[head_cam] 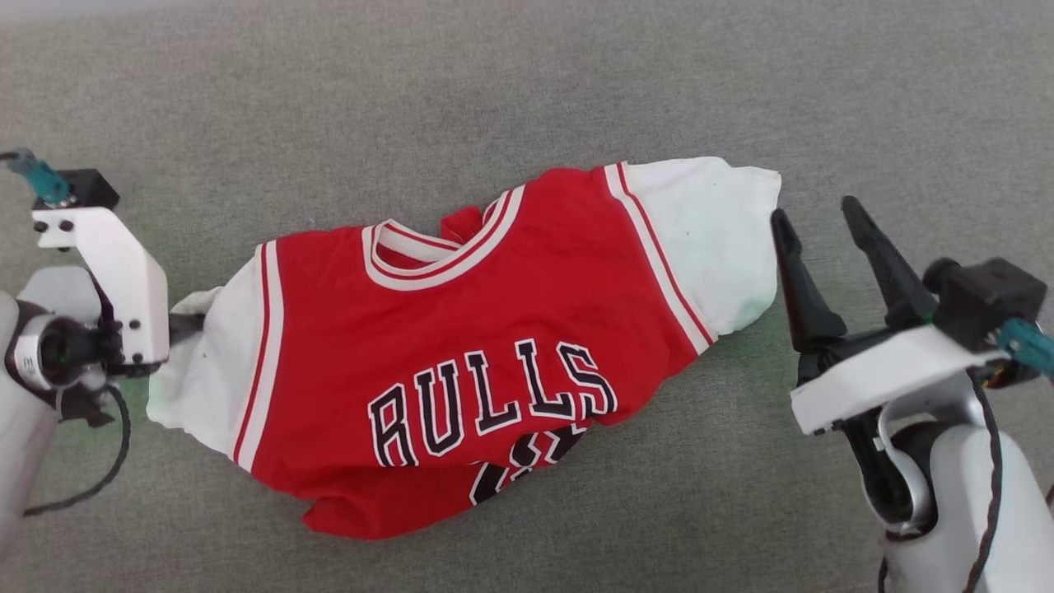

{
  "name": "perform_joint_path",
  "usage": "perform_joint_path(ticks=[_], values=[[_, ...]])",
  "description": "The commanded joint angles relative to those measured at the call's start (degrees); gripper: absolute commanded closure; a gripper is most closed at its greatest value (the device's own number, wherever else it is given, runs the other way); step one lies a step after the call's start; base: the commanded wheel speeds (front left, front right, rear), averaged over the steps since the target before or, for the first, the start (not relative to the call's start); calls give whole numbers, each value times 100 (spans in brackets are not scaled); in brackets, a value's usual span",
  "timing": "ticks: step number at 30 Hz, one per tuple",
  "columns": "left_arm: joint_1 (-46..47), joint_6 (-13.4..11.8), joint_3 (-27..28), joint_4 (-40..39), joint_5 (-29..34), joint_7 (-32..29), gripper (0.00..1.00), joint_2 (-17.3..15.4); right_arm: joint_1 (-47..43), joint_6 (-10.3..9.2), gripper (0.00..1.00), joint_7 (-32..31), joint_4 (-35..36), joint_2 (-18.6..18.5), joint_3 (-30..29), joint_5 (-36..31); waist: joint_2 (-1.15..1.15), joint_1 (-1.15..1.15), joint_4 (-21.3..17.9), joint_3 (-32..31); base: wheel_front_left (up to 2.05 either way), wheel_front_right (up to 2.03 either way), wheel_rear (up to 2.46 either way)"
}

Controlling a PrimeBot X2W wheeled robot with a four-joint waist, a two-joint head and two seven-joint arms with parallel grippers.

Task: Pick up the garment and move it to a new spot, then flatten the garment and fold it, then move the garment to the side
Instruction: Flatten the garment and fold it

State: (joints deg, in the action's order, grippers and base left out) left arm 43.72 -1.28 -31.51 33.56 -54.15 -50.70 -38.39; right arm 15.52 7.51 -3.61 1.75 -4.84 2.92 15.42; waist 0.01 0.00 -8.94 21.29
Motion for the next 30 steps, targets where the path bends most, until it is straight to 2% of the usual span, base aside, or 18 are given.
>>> perform_joint_path(ticks=[1,5,12,18,24,29,30], values=[[-285,50,-227,277,-72,-22,100,410,145,-4,0,-146,-48,-67,27,43,-1,0,28,54,0,0,0],[-137,170,-234,312,-100,37,100,523,423,-4,0,-586,-200,-253,120,120,-1,0,94,116,0,0,0],[228,286,-278,255,-3,198,100,735,1395,-4,0,-1803,-837,-1050,488,369,-1,0,363,294,0,0,0],[389,347,-359,205,73,292,100,899,2081,-3,0,-3001,-1561,-1570,819,819,-1,0,635,407,0,0,0],[417,373,-383,211,30,379,100,1058,2210,-3,0,-4504,-2373,-1674,1226,1244,-1,0,834,476,0,0,0],[403,375,-365,280,-4,472,100,1131,2110,0,0,-5406,-2903,-1482,1430,1475,-1,0,897,498,0,0,0],[406,365,-349,327,-14,523,100,1150,2119,10,87,-5540,-3008,-1384,1423,1633,-1,0,915,492,0,0,0]])
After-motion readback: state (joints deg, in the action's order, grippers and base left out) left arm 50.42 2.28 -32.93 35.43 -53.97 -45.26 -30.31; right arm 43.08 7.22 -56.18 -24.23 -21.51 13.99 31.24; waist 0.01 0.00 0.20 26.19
